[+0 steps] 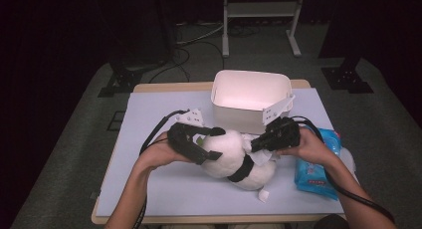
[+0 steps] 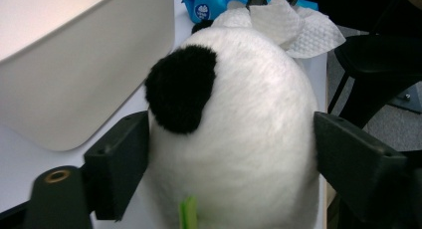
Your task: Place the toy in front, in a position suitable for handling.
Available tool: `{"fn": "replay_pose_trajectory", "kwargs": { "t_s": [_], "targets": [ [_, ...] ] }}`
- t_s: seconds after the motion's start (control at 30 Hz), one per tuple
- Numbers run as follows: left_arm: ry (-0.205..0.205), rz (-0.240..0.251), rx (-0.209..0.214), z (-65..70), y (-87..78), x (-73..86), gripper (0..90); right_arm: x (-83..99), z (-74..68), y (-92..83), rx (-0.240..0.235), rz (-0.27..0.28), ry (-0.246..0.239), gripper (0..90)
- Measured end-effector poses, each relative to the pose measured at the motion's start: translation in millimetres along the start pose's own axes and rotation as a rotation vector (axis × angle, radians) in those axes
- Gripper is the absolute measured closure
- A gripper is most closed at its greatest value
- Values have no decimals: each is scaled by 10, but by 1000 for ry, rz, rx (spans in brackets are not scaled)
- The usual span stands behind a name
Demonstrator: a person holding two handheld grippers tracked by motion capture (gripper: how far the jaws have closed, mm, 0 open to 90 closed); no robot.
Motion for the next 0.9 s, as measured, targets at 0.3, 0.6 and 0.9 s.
{"fn": "replay_pose_trajectory", "kwargs": {
  "t_s": [0.3, 0.6, 0.9],
  "targets": [
    [-28, -4, 27, -27, 52, 92, 97, 134, 40, -70, 15, 6, 27, 848],
    [-48, 2, 98, -2, 237, 164, 90, 278, 77, -129, 22, 14, 53, 848],
    [-48, 46, 116, 15, 321, 126, 206, 347, 89, -159, 25, 28, 78, 847]
  ]
}}
Point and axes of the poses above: each handheld gripper's, and its own axes: y roughly forward along the jaws, x roughly out of its underside, z roughly to its right, the point moved 8 cm from there along y, roughly forward along the jaws, and after that the axes turned 8 degrees about -z, right-handed, at the moved point
